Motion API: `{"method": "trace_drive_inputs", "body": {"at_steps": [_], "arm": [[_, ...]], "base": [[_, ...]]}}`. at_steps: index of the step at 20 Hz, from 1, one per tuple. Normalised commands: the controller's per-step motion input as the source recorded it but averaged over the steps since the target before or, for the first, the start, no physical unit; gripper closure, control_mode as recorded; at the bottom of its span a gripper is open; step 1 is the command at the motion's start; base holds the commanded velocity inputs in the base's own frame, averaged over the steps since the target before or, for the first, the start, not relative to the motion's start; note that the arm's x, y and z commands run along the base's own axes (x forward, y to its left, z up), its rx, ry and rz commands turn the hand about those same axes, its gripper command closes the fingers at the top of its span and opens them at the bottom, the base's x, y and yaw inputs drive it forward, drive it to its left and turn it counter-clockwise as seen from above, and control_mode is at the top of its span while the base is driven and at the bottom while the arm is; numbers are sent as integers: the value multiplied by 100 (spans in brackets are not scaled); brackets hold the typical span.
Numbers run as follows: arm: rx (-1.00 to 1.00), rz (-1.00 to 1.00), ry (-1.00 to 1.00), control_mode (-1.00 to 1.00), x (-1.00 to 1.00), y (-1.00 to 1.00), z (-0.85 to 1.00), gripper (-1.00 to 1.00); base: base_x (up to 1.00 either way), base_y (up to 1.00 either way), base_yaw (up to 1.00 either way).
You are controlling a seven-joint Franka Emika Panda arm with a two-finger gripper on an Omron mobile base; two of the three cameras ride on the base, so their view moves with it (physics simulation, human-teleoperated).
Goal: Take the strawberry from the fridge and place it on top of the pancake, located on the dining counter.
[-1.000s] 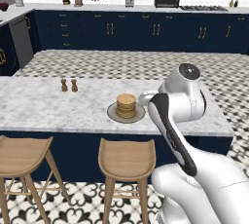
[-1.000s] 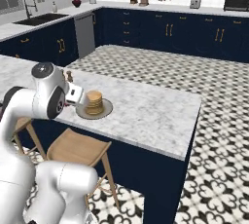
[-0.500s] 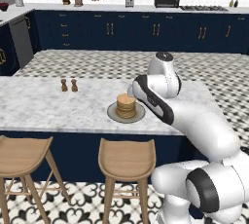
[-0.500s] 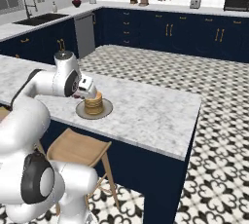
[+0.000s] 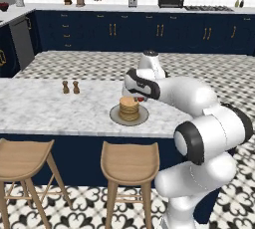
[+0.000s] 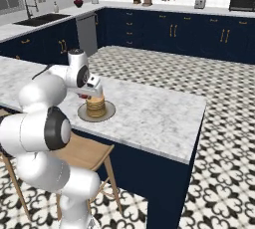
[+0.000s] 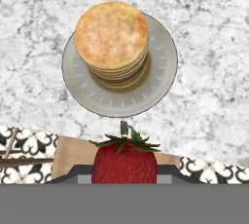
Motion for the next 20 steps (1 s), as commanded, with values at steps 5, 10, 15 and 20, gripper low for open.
{"method": "trace_drive_inputs", "body": {"at_steps": [5,10,15,20], "arm": [[0,0,0,-100,52,0,-40,100],[0,0,3,-100,58,6,-26,100],[-2,0,6,-100,52,20,-19,100],[-2,0,6,-100,56,13,-18,100]], "base": [[0,0,0],[0,0,0],[0,0,0],[0,0,0]]}}
